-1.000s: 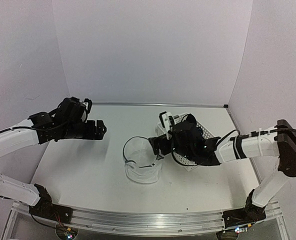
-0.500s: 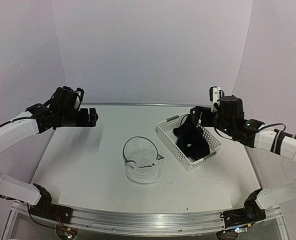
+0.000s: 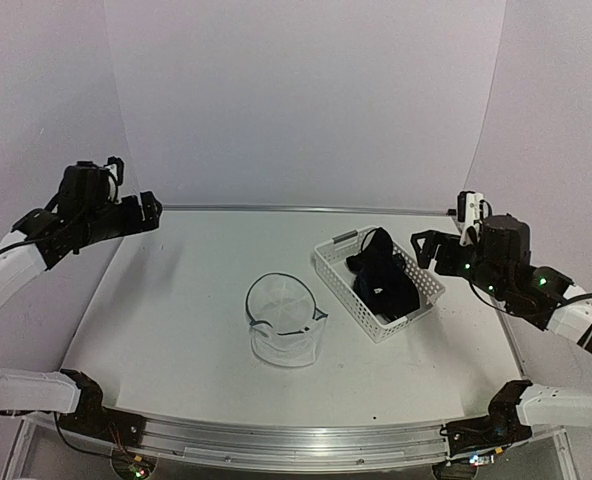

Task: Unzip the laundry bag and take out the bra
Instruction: Reset both arms

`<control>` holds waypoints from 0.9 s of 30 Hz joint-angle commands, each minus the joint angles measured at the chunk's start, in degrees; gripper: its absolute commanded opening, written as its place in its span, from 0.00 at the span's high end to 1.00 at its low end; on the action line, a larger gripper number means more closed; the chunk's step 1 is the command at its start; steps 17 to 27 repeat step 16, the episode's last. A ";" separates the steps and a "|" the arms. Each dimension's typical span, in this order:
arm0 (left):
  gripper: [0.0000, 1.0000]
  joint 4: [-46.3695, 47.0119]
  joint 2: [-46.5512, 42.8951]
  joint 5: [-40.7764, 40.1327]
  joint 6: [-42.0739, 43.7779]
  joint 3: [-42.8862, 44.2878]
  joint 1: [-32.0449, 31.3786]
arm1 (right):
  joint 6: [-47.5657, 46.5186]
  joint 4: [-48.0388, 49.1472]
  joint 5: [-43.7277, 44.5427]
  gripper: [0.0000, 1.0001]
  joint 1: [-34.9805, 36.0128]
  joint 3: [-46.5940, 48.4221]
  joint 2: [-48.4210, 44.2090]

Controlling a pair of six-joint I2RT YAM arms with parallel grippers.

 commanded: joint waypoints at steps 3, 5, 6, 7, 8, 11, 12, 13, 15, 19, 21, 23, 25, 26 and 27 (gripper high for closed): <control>0.01 2.53 -11.73 0.43 3.26 -3.55 0.05 | 1.09 -0.13 1.70 0.02 0.05 -3.32 -8.11; 0.00 2.73 -14.36 2.62 4.20 -5.24 0.06 | 0.68 -0.05 2.47 0.02 0.07 -4.51 -10.28; 0.00 3.04 -15.72 3.70 4.77 -6.16 0.05 | 0.43 -0.02 2.83 0.02 0.04 -5.09 -11.25; 0.01 3.43 -16.85 5.07 5.43 -7.06 0.05 | 0.30 -0.03 3.19 0.02 0.05 -5.54 -12.14; 0.01 3.75 -17.98 6.40 6.18 -7.80 0.06 | 0.31 -0.04 3.18 0.02 0.04 -6.00 -13.00; 0.01 4.16 -20.31 10.83 7.49 -9.28 0.01 | -0.28 0.64 2.30 0.02 0.04 -7.56 -15.40; 0.01 4.20 -20.69 12.07 7.74 -9.64 0.04 | -1.12 0.78 1.31 0.02 0.04 -7.99 -15.61; 0.01 4.30 -21.01 12.98 7.85 -10.05 0.04 | -1.73 0.60 0.36 0.02 0.04 -7.93 -15.28; 0.01 4.74 -21.33 13.58 8.11 -10.80 0.06 | -0.79 0.15 0.33 0.02 0.06 -7.53 -14.64; 0.00 5.07 -21.36 14.77 8.20 -11.26 0.06 | -0.15 0.31 1.46 0.02 0.08 -7.66 -14.63; 0.00 5.07 -21.36 14.77 8.20 -11.26 0.06 | -0.15 0.31 1.46 0.02 0.08 -7.66 -14.63; 0.00 5.07 -21.36 14.77 8.20 -11.26 0.06 | -0.15 0.31 1.46 0.02 0.08 -7.66 -14.63; 0.00 5.07 -21.36 14.77 8.20 -11.26 0.06 | -0.15 0.31 1.46 0.02 0.08 -7.66 -14.63; 0.00 5.07 -21.36 14.77 8.20 -11.26 0.06 | -0.15 0.31 1.46 0.02 0.08 -7.66 -14.63; 0.00 5.07 -21.36 14.77 8.20 -11.26 0.06 | -0.15 0.31 1.46 0.02 0.08 -7.66 -14.63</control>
